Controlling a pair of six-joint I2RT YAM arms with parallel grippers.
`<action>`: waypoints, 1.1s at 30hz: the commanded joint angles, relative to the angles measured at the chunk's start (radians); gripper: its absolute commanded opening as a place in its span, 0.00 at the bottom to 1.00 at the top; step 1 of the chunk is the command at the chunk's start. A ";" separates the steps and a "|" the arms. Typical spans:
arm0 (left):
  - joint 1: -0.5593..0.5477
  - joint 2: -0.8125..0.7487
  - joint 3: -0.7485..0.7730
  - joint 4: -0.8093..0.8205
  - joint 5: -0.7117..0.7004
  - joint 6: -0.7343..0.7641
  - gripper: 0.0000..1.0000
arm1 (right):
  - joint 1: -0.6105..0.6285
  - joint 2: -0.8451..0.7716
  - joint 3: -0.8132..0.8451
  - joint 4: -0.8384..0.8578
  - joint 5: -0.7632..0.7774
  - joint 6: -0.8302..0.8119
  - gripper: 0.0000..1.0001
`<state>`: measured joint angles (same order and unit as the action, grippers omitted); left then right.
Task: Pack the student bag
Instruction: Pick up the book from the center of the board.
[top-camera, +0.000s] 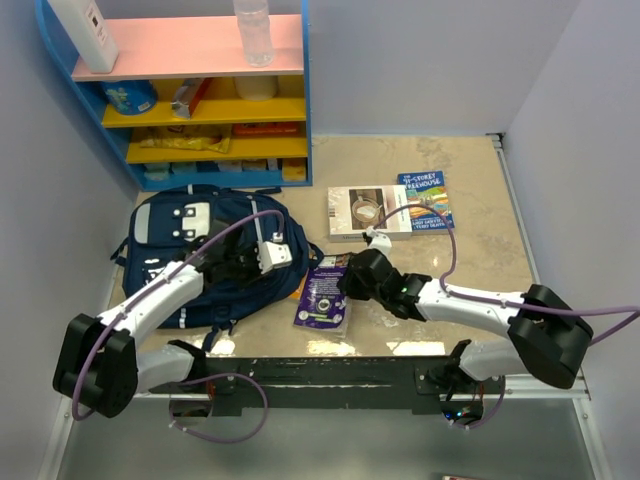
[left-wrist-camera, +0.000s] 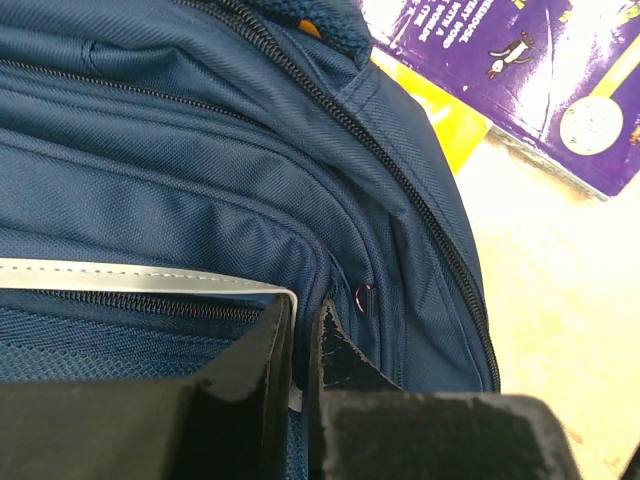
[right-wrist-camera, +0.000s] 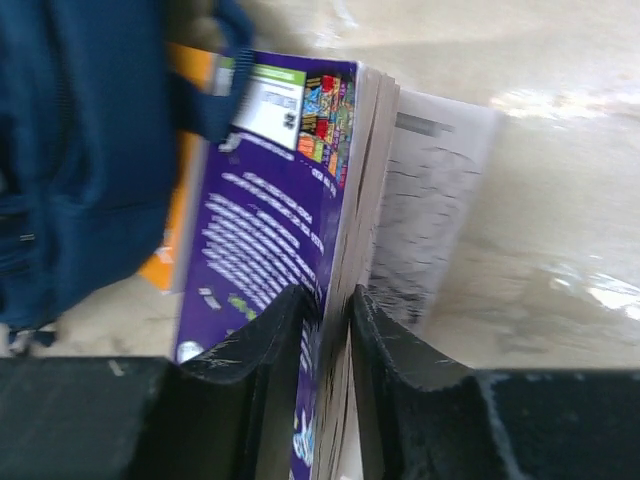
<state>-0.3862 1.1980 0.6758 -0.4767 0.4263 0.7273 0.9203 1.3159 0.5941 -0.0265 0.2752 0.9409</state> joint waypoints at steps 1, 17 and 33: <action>-0.048 0.026 -0.059 0.029 0.012 0.023 0.00 | 0.046 0.009 0.096 0.165 -0.042 0.021 0.34; -0.046 -0.205 0.154 -0.212 0.014 0.040 0.00 | 0.046 -0.096 0.105 0.044 0.038 -0.046 0.00; -0.040 -0.518 0.387 -0.433 -0.060 0.021 0.00 | 0.046 -0.253 0.280 -0.055 -0.013 -0.151 0.00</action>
<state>-0.4213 0.7700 1.0187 -0.9855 0.3935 0.7746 0.9638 1.0180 0.8104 -0.1177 0.2916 0.7990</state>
